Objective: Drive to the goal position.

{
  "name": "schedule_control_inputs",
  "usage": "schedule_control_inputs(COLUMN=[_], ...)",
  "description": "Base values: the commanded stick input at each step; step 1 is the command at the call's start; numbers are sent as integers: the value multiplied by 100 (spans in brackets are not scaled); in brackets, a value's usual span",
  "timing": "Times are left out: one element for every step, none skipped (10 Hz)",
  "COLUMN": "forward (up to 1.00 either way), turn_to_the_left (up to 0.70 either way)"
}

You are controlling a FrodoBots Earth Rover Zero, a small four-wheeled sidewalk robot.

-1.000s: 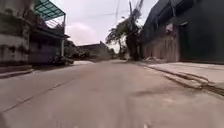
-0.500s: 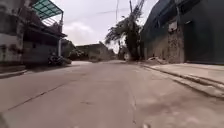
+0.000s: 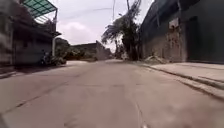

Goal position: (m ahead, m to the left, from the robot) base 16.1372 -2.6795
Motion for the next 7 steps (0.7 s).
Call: schedule_control_inputs(forward=[100, 100, 100, 100, 100, 100, 100], turn_to_the_left=[2, 2, 2, 2, 2, 2, 2])
